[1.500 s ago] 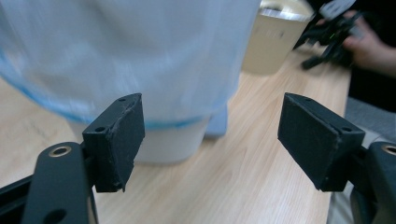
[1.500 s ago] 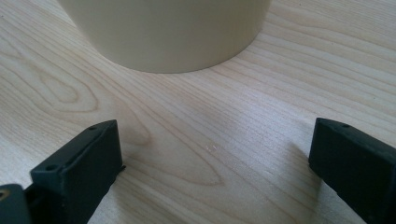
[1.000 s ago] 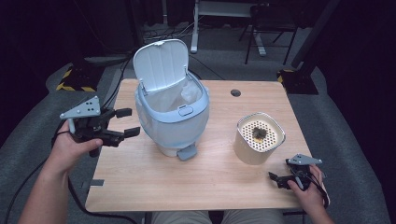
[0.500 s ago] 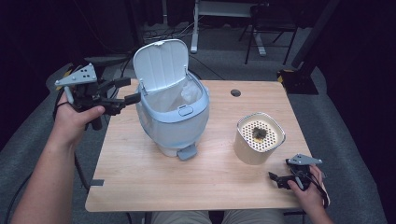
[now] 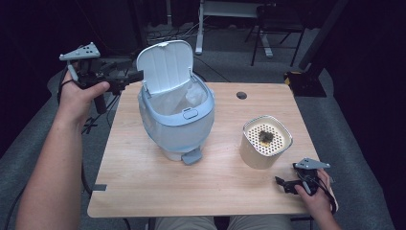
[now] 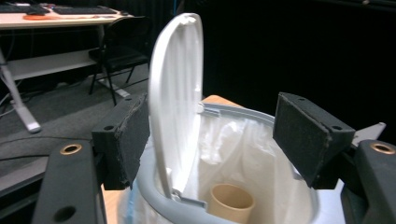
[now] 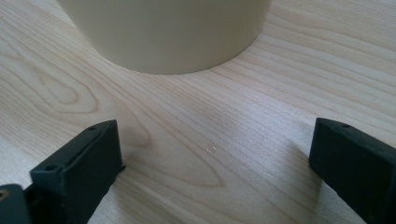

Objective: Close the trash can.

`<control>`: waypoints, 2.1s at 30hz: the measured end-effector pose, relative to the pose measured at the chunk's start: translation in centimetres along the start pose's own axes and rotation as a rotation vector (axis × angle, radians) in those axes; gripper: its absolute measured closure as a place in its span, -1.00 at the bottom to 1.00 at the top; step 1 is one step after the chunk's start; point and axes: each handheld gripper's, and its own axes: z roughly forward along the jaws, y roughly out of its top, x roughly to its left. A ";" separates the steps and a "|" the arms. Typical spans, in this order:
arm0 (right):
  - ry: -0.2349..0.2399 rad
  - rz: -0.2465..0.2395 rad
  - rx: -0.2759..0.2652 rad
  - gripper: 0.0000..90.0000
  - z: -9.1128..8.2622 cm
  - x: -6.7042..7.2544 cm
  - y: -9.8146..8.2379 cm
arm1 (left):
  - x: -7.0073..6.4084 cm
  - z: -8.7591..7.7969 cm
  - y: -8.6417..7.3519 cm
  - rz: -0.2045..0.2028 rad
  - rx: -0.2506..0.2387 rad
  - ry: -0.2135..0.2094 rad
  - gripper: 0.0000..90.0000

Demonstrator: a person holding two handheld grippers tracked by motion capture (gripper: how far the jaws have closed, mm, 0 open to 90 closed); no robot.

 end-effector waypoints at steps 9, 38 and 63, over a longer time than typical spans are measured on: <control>0.000 0.002 -0.001 -0.94 0.0 0.0 0.0 | 0.3 1.9 0.4 -0.001 0.031 0.002 -0.32; 0.003 -0.002 0.001 -0.94 0.0 0.0 0.1 | -5.2 3.9 -1.2 0.060 0.160 -0.194 -0.23; 0.004 -0.003 0.001 -0.94 0.0 0.0 0.0 | -5.9 7.6 -2.8 0.114 0.274 -0.137 0.05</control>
